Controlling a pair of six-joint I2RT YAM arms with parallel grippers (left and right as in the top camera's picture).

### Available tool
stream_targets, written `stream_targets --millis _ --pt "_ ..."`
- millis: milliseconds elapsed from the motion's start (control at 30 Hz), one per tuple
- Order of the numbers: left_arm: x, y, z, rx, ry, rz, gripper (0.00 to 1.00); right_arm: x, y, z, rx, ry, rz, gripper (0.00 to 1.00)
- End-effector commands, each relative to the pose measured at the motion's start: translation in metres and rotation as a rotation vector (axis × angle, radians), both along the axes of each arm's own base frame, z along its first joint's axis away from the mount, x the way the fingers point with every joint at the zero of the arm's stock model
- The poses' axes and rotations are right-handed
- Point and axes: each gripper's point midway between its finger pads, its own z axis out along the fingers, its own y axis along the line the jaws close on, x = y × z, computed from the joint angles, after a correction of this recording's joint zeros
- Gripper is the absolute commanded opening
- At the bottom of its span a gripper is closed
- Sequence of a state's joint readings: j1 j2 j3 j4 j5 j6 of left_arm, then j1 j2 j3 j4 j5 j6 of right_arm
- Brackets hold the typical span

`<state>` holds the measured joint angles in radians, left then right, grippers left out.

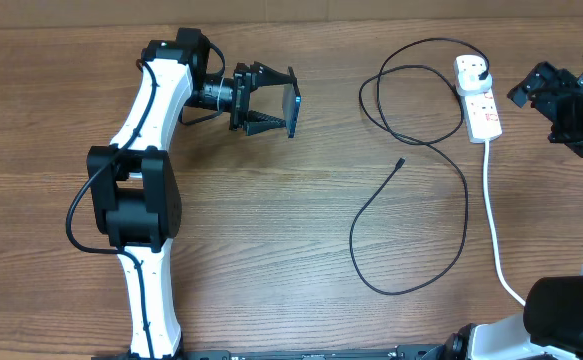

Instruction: Plug charger to phone and switch on socket

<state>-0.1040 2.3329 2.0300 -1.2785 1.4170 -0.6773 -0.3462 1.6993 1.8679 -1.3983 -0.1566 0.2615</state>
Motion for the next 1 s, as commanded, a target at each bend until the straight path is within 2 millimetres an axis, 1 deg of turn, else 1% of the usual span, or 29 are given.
stream_targets --millis 0,167,367,467,667,900,967 --pt "0.002 -0.004 0.008 -0.017 -0.056 -0.012 0.67 0.004 -0.002 0.007 -0.013 -0.023 -0.006 1.00" --pt "0.002 -0.003 -0.002 0.040 -0.071 -0.014 0.67 0.004 -0.002 0.007 -0.013 -0.024 -0.006 1.00" --pt "0.004 0.011 -0.043 0.294 -0.115 -0.026 0.67 0.004 -0.002 0.007 -0.013 -0.024 -0.006 1.00" --pt "0.002 0.012 -0.055 0.367 -0.138 -0.044 0.66 0.004 -0.002 0.007 -0.013 -0.024 -0.006 1.00" --pt "-0.001 0.024 -0.082 0.558 -0.200 -0.095 0.65 0.004 -0.002 0.007 -0.014 -0.024 -0.005 1.00" --pt "-0.014 0.028 -0.107 0.768 -0.216 -0.178 0.66 0.004 -0.002 0.007 -0.013 -0.023 -0.006 1.00" --pt "-0.017 0.035 -0.117 0.877 -0.231 -0.213 0.65 0.004 -0.002 0.007 -0.013 -0.023 -0.006 1.00"
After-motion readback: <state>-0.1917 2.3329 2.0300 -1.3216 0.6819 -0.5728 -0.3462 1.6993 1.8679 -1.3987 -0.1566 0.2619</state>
